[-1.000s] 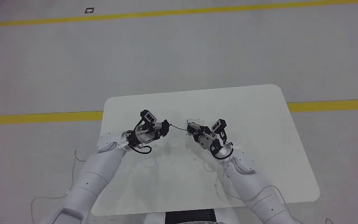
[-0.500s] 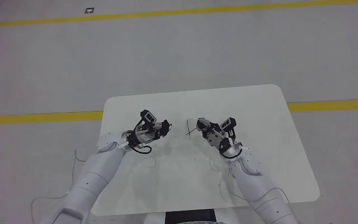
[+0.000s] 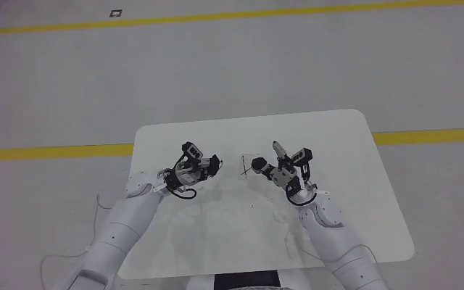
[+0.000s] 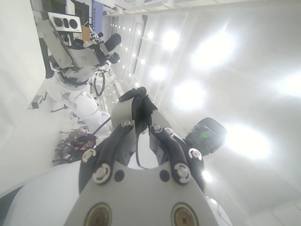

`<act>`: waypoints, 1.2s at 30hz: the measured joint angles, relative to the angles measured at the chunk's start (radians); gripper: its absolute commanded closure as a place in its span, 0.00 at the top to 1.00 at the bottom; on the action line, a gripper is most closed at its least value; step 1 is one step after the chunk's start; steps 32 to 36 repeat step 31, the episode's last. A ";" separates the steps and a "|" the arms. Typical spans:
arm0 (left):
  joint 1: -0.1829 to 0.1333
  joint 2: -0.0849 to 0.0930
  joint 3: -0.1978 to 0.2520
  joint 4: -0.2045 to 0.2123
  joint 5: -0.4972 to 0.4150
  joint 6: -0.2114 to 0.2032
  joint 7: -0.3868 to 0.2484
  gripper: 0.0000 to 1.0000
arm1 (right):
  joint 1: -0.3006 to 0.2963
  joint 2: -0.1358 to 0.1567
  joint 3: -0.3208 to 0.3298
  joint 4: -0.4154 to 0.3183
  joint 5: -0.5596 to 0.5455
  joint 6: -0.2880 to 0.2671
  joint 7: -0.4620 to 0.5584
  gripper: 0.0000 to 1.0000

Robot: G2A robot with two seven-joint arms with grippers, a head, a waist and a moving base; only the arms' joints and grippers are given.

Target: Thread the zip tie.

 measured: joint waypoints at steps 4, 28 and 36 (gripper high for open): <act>0.000 0.000 0.000 0.000 0.000 0.000 0.000 0.00 | -0.080 0.001 0.088 -0.165 -0.133 0.004 -0.018 1.00; 0.142 0.040 -0.104 -0.313 0.046 -0.025 0.027 0.00 | -0.173 -0.028 0.184 -0.374 -0.267 0.004 0.014 1.00; 0.141 0.040 -0.103 -0.309 0.046 -0.025 0.026 0.00 | -0.173 -0.028 0.184 -0.374 -0.267 0.004 0.014 1.00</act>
